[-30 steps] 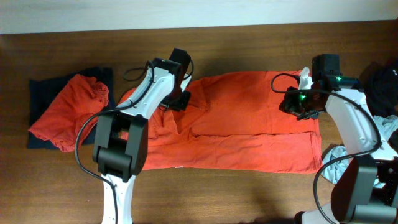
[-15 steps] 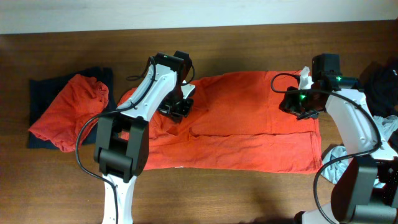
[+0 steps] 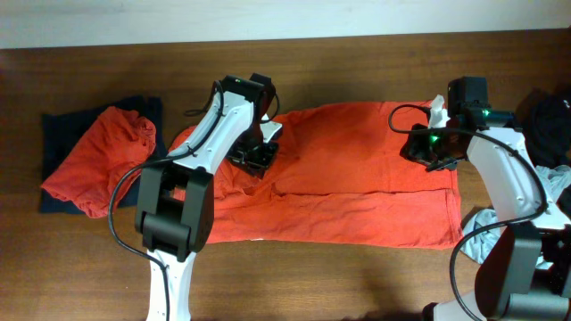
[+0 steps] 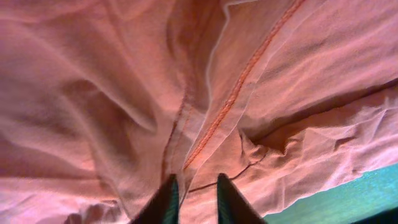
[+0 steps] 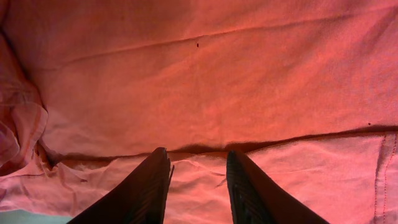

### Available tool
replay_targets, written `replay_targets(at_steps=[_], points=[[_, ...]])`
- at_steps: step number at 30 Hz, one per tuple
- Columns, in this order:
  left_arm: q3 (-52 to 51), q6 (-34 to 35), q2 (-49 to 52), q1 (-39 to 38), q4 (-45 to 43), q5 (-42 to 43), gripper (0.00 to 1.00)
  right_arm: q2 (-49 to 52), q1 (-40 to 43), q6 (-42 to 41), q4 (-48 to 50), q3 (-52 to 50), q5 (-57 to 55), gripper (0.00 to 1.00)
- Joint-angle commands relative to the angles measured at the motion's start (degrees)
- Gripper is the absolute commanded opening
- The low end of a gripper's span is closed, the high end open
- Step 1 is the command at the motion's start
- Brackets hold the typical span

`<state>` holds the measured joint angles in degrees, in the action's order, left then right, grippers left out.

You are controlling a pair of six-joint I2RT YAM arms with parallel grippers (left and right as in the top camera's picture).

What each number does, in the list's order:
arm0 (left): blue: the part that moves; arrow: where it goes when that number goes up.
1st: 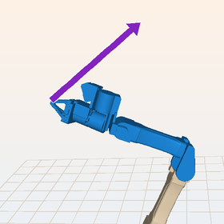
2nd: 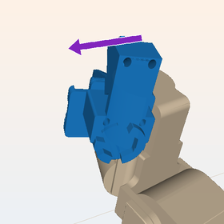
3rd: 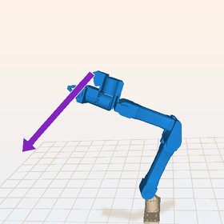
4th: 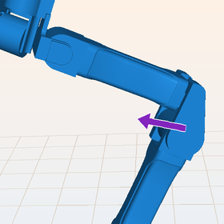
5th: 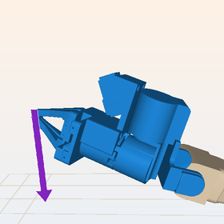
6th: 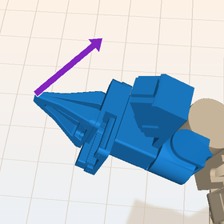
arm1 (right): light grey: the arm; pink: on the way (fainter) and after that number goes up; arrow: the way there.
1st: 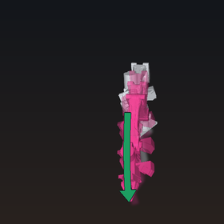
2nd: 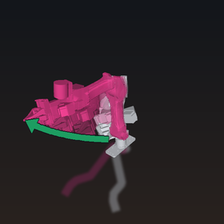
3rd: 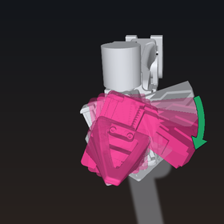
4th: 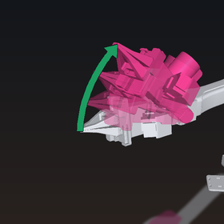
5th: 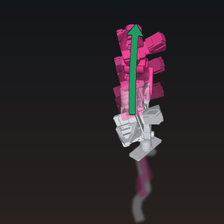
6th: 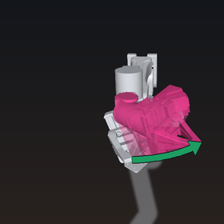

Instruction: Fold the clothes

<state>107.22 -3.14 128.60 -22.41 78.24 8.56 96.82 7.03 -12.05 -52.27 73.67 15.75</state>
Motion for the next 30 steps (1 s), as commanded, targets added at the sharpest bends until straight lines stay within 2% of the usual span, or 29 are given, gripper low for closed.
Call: replay_targets(at_steps=[1,5,9,12,16,22,24,28,30], points=[[2.60,-0.83,0.26,0.20,1.16,-3.96,0.27,0.37,-0.20,-0.39,0.11,0.87,0.13,0.43],[5.95,-0.55,-0.24,0.20,3.43,-8.15,0.26,0.37,-0.15,-0.37,0.20,0.87,0.13,0.49],[11.65,4.44,-3.61,0.20,6.43,-16.76,0.27,0.37,1.03,-0.37,0.48,0.92,0.31,0.50],[13.57,8.70,-7.76,0.46,6.21,-20.48,0.36,0.37,2.49,0.76,0.55,0.92,0.39,0.51],[13.62,14.95,-12.81,1.22,3.34,-18.88,0.42,0.37,4.28,3.06,0.61,1.05,0.46,0.53],[10.67,14.86,-11.56,-0.28,-3.74,-6.40,0.81,0.37,6.14,3.06,0.59,3.87,1.42,0.53],[8.81,14.86,-10.23,-1.36,-6.45,-4.24,0.81,0.37,6.14,3.04,0.63,4.92,1.88,0.53],[7.50,14.86,-6.71,-4.22,-9.81,-2.78,0.65,0.44,6.12,3.04,1.68,6.08,1.86,0.53],[7.50,14.86,-5.33,-5.62,-10.88,-3.50,0.61,0.55,6.14,3.02,3.54,6.08,1.88,0.53]])
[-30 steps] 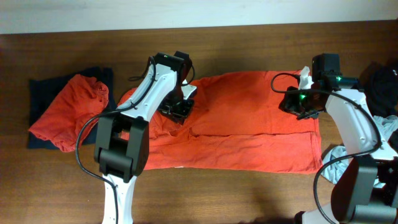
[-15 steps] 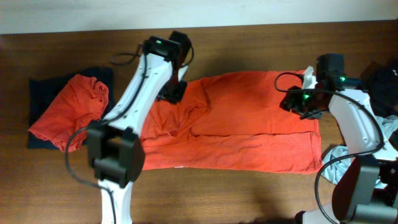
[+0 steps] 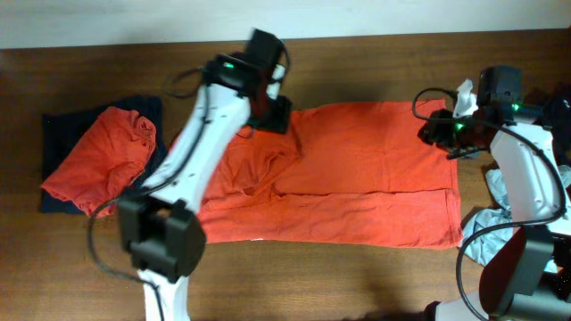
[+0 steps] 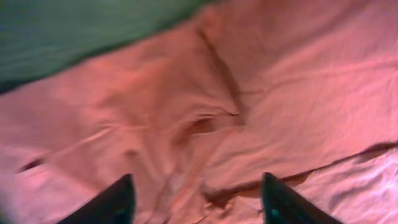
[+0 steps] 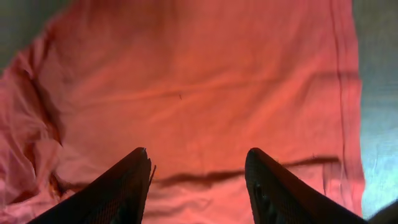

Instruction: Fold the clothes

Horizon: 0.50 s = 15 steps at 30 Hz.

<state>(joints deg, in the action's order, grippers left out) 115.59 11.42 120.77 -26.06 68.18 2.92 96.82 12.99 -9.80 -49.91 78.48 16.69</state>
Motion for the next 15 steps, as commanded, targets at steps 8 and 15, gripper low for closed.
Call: replay_targets(at_steps=[8,15], points=[[-0.94,0.31,5.73,-7.48,-2.86,-9.22,0.61,3.52,0.15,-1.11,14.08,1.27,1.57,0.53],[-0.94,0.33,5.70,-7.80,-1.25,-9.79,0.61,10.71,0.22,-2.62,17.14,1.49,5.05,0.46]])
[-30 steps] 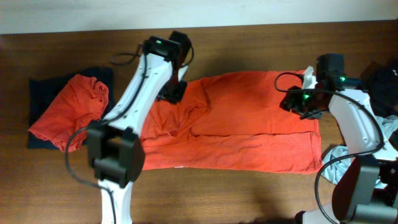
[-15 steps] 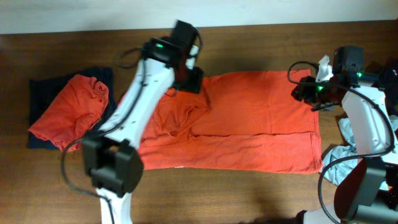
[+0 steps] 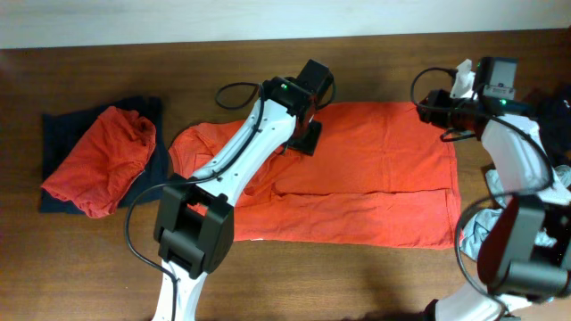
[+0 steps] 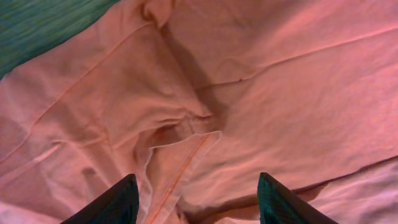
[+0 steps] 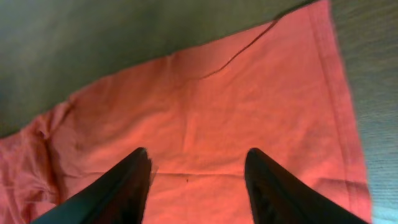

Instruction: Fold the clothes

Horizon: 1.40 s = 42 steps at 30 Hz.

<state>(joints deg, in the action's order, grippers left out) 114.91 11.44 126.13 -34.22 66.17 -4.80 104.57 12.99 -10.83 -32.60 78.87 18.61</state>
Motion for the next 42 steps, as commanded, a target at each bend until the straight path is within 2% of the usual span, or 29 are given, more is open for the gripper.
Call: replay_targets(at_steps=[1,2,7,11,17,22,32,42], points=[[-0.26,0.31,0.35,0.48,1.16,-2.38,0.61,3.65,0.22,-3.48,-0.46,1.31,3.74,0.42],[-0.26,0.31,0.35,0.57,1.53,-2.78,0.61,4.20,0.22,-5.14,-0.96,1.68,4.28,0.40],[-0.24,0.31,0.35,1.01,1.73,-4.50,0.61,6.86,0.11,-7.69,-5.68,7.69,6.84,0.41],[-0.24,0.28,0.35,1.66,1.79,-4.50,0.62,9.86,0.33,-7.39,-8.94,15.56,4.70,0.47],[-0.24,0.28,0.35,2.40,1.77,-4.50,0.62,17.35,1.42,0.15,-10.21,24.04,4.72,0.57],[-0.24,0.28,0.35,2.58,1.77,-4.50,0.62,24.52,5.77,4.04,-9.70,28.70,4.76,0.59],[-0.24,0.28,0.35,2.67,1.60,-4.50,0.62,30.69,7.72,5.09,-3.34,28.83,4.76,0.59],[-0.24,0.31,0.35,2.69,1.79,-4.50,0.63,33.68,7.52,5.11,-1.57,28.83,4.76,0.59]])
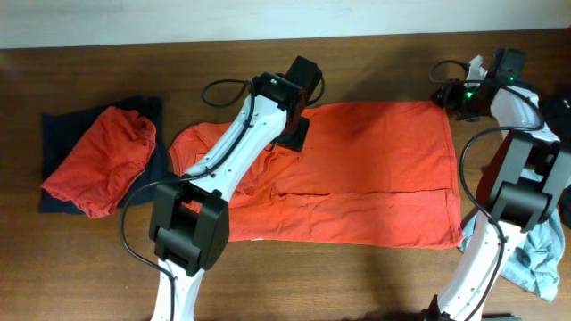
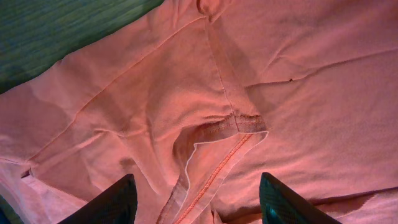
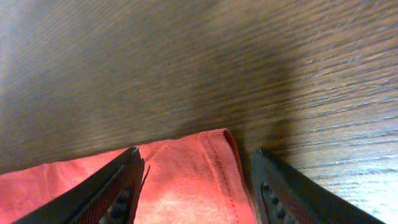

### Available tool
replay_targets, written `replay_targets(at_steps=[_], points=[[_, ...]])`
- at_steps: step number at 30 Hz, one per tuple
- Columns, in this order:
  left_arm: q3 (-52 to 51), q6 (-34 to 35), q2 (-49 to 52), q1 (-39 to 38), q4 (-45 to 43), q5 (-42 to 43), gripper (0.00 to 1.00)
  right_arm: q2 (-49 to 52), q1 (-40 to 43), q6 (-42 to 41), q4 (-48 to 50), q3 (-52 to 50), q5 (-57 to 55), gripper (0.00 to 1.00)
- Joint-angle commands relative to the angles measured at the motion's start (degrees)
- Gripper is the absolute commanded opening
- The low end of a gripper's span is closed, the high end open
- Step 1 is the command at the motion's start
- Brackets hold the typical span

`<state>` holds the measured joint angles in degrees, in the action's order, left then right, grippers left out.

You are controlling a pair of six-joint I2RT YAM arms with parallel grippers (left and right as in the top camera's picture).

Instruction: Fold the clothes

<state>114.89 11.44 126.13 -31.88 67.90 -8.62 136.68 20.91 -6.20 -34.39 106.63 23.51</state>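
An orange shirt [image 1: 366, 169] lies spread across the table, its near strip folded over and its left sleeve area [image 1: 210, 147] crumpled. My left gripper [image 1: 294, 132] hangs open over the shirt's far left part. In the left wrist view the gripper [image 2: 200, 208] has its fingers wide apart above a turned-over sleeve hem [image 2: 214, 158]. My right gripper [image 1: 453, 96] is at the shirt's far right corner. In the right wrist view it [image 3: 198, 190] is open, its fingers either side of that corner [image 3: 202, 165], low over the wood.
A red garment [image 1: 98, 160] lies bunched on a dark blue cloth [image 1: 53, 134] at the left. A pale blue-grey cloth [image 1: 538, 259] sits at the near right by the right arm's base. Bare wooden table [image 1: 375, 62] runs along the far edge.
My right gripper has gone from above the shirt's far right area to its far right corner, low at the table. The left gripper shifted slightly left over the sleeve hem. Both stay open.
First both grippers were low on the shirt with fingers close together, the left at the crumpled sleeve, the right at the fold line. Then both were open and higher, nearer the far edge. Now the right straddles the far right corner.
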Motion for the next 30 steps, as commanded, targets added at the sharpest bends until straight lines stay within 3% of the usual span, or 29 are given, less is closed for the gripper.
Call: replay_targets(at_steps=[1,7,17,25,30], points=[[-0.22,0.28,0.35,0.35,0.07,-0.68,0.63,1.79,-0.44,0.48,0.37,1.07,-0.11,0.59],[-0.22,0.31,0.35,0.35,0.28,-0.68,0.63,2.51,-1.62,4.28,0.74,1.07,1.92,0.58],[-0.22,0.31,0.35,0.35,1.18,-0.68,0.63,2.49,-2.80,5.35,-2.69,1.07,-2.27,0.27],[-0.22,0.28,0.35,1.01,1.88,-0.96,0.63,-0.63,-2.14,5.38,-5.79,1.07,-3.10,0.17],[0.44,0.28,0.07,2.54,5.60,-1.29,0.62,-7.17,-2.14,6.88,-11.32,1.07,-2.93,0.06]])
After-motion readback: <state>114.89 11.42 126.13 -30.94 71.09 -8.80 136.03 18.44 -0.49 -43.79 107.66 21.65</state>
